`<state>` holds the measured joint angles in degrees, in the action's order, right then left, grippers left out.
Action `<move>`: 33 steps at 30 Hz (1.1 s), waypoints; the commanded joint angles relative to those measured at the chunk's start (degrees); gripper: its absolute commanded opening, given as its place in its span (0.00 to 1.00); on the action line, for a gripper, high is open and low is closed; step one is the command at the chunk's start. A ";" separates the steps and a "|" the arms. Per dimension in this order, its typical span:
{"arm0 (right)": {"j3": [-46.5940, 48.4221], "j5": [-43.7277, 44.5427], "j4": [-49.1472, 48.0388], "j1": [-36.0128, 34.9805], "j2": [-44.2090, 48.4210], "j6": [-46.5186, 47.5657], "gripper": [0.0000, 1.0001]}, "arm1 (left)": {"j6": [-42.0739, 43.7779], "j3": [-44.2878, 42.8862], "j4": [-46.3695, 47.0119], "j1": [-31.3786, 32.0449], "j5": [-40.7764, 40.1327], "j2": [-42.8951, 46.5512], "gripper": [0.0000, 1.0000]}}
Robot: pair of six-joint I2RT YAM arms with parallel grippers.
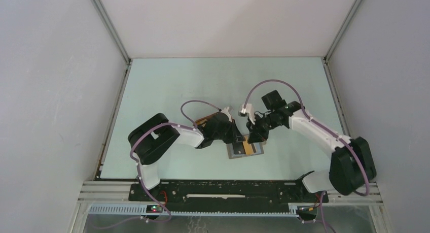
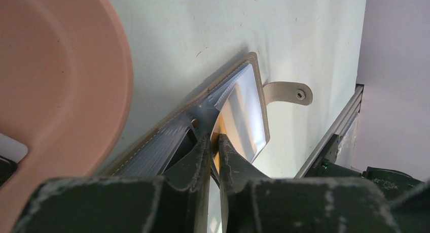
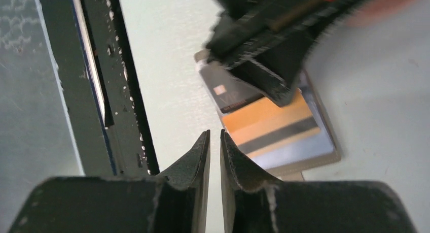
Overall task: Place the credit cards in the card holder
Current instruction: Insert the credit card into the card holder.
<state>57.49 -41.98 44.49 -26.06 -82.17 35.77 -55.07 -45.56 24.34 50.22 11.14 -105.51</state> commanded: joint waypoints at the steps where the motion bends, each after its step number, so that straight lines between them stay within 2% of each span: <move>1: -5.64 -0.22 -6.72 -4.33 7.45 8.94 0.20 | 1.20 0.24 -3.00 -0.29 1.38 -2.02 0.15; 9: -6.88 0.53 -6.31 -5.22 8.80 12.44 0.19 | 0.38 -0.67 -0.94 -0.30 3.12 -3.57 0.15; 15: -11.60 0.57 -8.04 -6.78 12.56 22.82 0.20 | -0.74 -0.93 1.33 -0.35 4.57 -4.79 0.16; 24: -13.82 15.03 -16.86 -14.42 8.52 23.10 0.17 | -2.05 -0.87 3.66 -0.38 6.03 -5.98 0.19; 33: -13.90 21.83 -20.24 -17.41 2.98 22.22 0.14 | -2.41 -0.50 4.75 -0.60 6.60 -6.20 0.21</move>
<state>43.55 -23.66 27.33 -42.46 -78.17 57.58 -58.02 -45.56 31.97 49.47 16.10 -109.78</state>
